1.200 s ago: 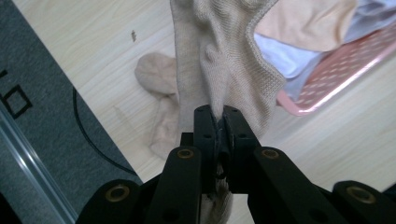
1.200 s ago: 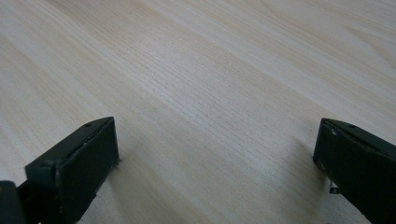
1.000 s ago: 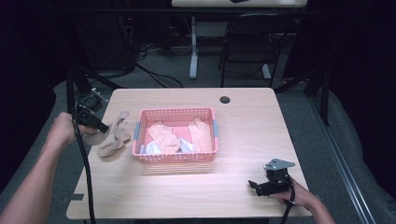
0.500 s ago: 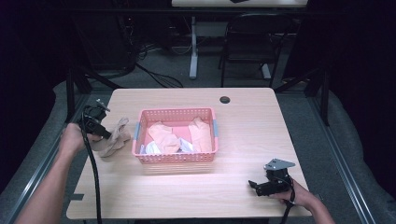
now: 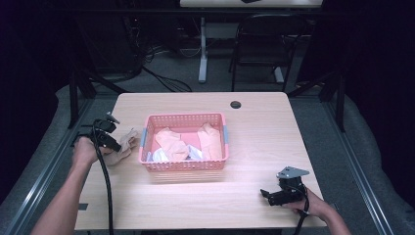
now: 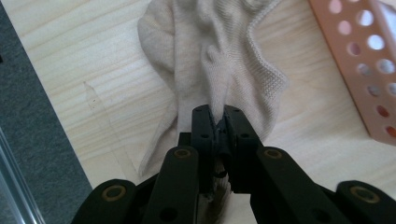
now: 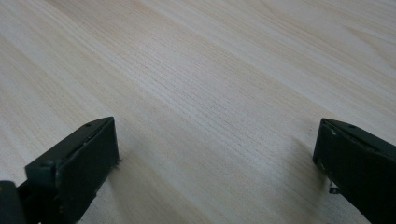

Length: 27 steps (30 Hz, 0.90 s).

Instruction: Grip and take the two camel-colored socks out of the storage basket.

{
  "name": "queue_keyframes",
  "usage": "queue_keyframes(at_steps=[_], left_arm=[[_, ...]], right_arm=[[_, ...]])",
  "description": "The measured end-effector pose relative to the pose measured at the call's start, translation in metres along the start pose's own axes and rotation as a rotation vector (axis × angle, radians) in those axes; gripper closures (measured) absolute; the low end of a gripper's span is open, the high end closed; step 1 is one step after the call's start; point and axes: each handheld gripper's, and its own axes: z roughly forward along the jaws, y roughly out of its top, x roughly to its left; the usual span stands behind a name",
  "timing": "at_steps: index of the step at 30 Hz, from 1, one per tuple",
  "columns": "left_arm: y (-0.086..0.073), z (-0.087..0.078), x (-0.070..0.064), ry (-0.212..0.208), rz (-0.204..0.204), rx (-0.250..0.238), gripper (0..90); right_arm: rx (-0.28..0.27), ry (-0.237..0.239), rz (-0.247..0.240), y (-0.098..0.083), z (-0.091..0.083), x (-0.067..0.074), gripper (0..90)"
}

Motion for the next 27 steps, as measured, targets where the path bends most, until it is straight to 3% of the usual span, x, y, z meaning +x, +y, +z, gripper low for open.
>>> queue_keyframes(at_steps=[7,8,10,11,12,13,19,24,27], left_arm=[[-0.002,0.012,0.002,-0.012,-0.026,0.006,79.8],[-0.002,0.011,0.003,-0.011,-0.029,0.006,72.6],[-0.002,0.009,0.004,-0.006,-0.044,0.008,67.4],[-0.003,0.008,0.004,-0.004,-0.045,0.005,59.9],[-0.004,0.005,0.004,0.000,-0.054,0.000,46.1],[-0.006,0.001,0.004,0.011,-0.058,-0.011,46.1],[-0.024,-0.028,0.001,0.011,-0.078,-0.121,18.2],[-0.052,-0.041,-0.012,-0.002,-0.077,-0.196,14.4],[-0.067,-0.043,-0.020,0.000,-0.074,-0.207,9.9]], right_arm=[[-0.001,0.000,0.000,0.000,0.000,0.000,0.0],[0.000,0.000,0.000,0.000,0.000,0.000,0.0],[0.000,0.000,0.000,0.000,0.000,0.000,0.0],[0.000,0.000,0.000,0.000,0.000,0.000,0.0],[0.000,0.000,0.000,0.000,0.000,0.000,0.0],[0.000,0.000,0.000,0.000,0.000,0.000,0.0],[0.000,0.000,0.000,0.000,0.000,0.000,0.0],[0.000,-0.001,0.000,0.000,0.000,0.000,0.0],[-0.001,-0.001,0.000,0.000,0.000,0.000,0.0]])
